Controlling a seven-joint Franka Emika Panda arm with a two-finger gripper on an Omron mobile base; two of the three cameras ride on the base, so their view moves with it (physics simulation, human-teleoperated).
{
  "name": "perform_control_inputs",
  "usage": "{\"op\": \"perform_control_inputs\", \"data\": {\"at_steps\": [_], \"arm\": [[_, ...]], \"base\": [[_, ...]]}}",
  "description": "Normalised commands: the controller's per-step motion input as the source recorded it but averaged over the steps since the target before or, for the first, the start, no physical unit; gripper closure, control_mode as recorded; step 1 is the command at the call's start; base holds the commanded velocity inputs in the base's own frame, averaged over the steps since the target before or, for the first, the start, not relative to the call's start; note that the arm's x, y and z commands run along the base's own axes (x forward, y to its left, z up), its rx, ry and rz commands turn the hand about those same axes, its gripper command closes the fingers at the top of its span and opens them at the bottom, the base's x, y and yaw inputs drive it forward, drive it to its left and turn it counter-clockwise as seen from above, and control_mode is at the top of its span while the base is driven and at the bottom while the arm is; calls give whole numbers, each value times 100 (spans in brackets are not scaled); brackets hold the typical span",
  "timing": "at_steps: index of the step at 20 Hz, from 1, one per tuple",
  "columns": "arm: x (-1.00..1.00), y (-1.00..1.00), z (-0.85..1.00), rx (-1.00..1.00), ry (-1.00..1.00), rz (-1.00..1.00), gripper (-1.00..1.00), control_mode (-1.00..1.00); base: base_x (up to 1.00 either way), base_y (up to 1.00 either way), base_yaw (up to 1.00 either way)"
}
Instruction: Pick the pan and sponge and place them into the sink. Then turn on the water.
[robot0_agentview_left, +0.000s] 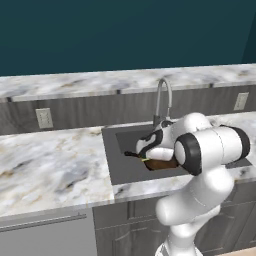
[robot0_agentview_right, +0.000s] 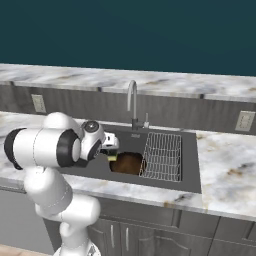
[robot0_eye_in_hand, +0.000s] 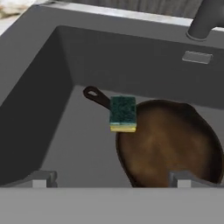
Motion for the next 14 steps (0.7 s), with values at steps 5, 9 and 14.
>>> {"op": "perform_control_inputs", "data": {"at_steps": [5, 9, 14], "arm": [[-18, -31, 18, 0, -9, 0, -100, -100], [-10, -40, 11, 0, -8, 0, -100, -100], [-3, -45, 8, 0, -6, 0, -100, -100]], "base": [[0, 0, 0], [0, 0, 0], [0, 0, 0]]}}
